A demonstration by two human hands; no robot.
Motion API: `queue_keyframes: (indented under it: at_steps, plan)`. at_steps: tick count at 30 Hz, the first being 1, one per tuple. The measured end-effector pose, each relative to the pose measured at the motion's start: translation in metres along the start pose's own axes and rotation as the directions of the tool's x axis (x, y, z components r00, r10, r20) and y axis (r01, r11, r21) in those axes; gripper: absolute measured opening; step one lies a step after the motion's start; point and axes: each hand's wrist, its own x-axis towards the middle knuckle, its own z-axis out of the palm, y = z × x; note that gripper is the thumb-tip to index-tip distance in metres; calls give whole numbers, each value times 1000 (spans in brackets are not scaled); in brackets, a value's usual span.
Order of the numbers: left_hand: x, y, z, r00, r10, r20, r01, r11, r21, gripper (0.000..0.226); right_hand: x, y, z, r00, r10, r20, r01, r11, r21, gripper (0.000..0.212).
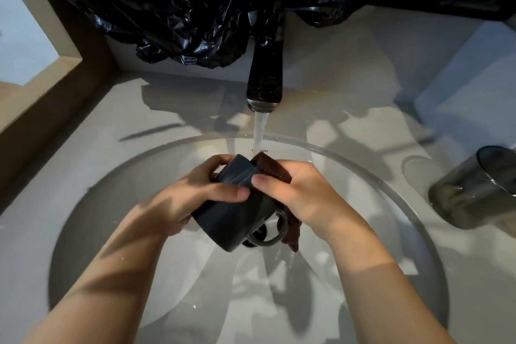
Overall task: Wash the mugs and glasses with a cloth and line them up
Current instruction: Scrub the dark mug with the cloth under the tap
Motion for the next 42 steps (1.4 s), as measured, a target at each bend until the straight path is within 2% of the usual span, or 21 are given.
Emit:
queue_keyframes:
  at_steps: [3,6,9,10,12,15,17,18,20,21,22,25,27,28,30,31,34,36,38,40,42]
  plan:
    - [1,-3,0,992,-44,-122,18,979,-204,82,5,4,-2,979,109,-172,-67,970,232,18]
    - [2,-4,16,984,-20,-179,-35,954,-298,69,8,3,6,925,232,-300,-52,861,507,15]
    - [10,-5,31,960,-75,-271,-23,940,-340,44,9,2,21,927,242,-286,-79,872,483,13]
    - [11,-4,29,950,-116,-289,6,935,-354,40,9,2,24,942,225,-250,-83,875,477,11]
    - [11,-3,22,937,-188,-294,62,919,-389,45,9,3,26,968,188,-164,-90,876,474,27]
    - [9,-6,12,930,-265,-256,92,839,-536,62,7,5,26,1000,25,9,-26,974,223,46]
    - [9,-6,8,931,-282,-232,109,821,-560,55,3,7,29,980,-3,199,14,998,-56,56]
    - [8,-6,7,932,-281,-228,132,851,-508,50,3,8,31,969,24,247,43,964,-262,60]
    - [7,-6,6,932,-292,-217,180,889,-422,41,6,13,33,969,18,248,154,739,-655,65]
    - [7,-6,6,932,-300,-201,202,894,-399,38,8,15,34,970,-32,241,205,645,-736,65]
    - [6,-7,6,934,-306,-184,218,896,-386,37,7,16,36,969,-87,231,235,620,-749,64]
    - [10,-9,1,941,-316,-118,235,865,-444,45,6,13,38,971,-217,104,226,677,-700,67]
    - [10,-8,-2,949,-309,-62,234,822,-519,44,9,12,32,911,-409,61,318,599,-735,56]
    - [10,-9,-5,953,-299,-38,234,811,-536,42,9,10,27,898,-431,86,331,535,-777,49]
    - [10,-9,-11,955,-296,-5,248,810,-531,40,7,7,21,932,-305,198,323,444,-836,42]
    - [10,-10,-14,951,-309,0,263,810,-523,41,6,8,20,940,-232,250,331,447,-831,42]
    - [9,-10,-15,944,-330,30,301,815,-496,47,9,10,24,940,-171,296,342,494,-799,53]
    - [11,-9,-9,945,-326,20,295,827,-478,43,9,10,27,957,-103,272,284,541,-792,69]
    - [11,-8,-2,947,-316,-62,261,865,-428,41,5,8,28,971,27,238,178,581,-794,81]
    - [12,-7,4,948,-288,-138,214,894,-393,39,4,9,32,968,133,213,60,701,-711,78]
    - [12,-7,7,945,-243,-218,150,916,-371,36,10,13,36,951,217,219,-57,822,-566,64]
